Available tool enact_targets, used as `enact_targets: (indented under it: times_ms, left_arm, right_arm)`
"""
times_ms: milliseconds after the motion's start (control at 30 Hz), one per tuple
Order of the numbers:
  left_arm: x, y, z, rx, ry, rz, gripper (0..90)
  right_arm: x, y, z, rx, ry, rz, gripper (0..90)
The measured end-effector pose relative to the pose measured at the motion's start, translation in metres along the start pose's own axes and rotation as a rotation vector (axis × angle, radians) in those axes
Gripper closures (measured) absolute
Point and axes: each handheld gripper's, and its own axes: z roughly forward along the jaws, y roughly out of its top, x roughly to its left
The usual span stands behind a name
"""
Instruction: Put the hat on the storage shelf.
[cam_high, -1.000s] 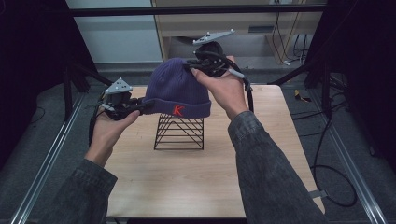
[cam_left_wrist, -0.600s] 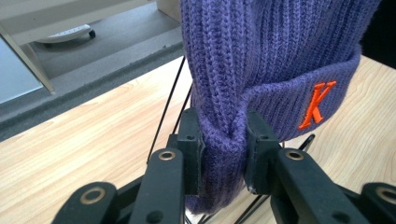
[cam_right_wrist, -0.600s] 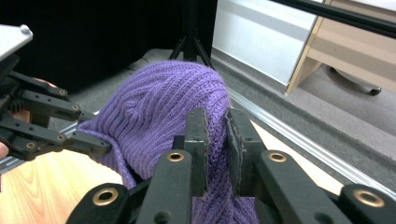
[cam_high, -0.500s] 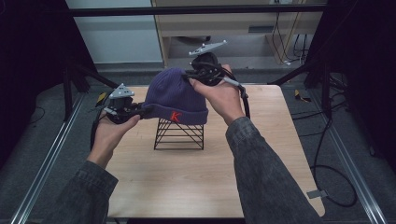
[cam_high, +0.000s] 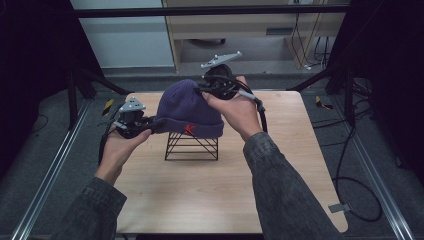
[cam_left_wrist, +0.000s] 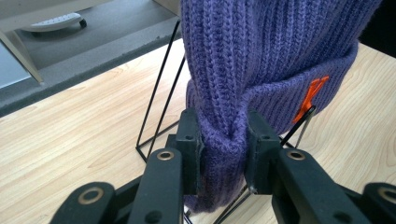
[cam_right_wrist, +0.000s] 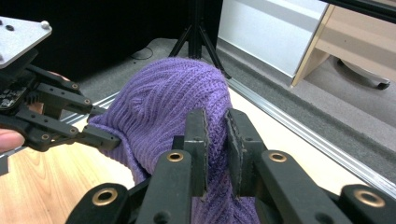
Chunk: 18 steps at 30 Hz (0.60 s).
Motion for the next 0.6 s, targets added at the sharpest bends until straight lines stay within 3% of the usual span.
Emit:
enact_targets:
  times_ms: [400,600]
  left_arm:
    - [0.001,-0.013,0.007,0.016,-0.007,0.002,70.3]
    - [0.005,-0.025,0.015,0.031,-0.013,-0.024,70.3]
  right_arm:
    - [0.002,-0.012,0.003,0.021,0.025,-0.014,79.3]
    - [0.009,-0.018,0.010,0.041,0.043,-0.013,79.3]
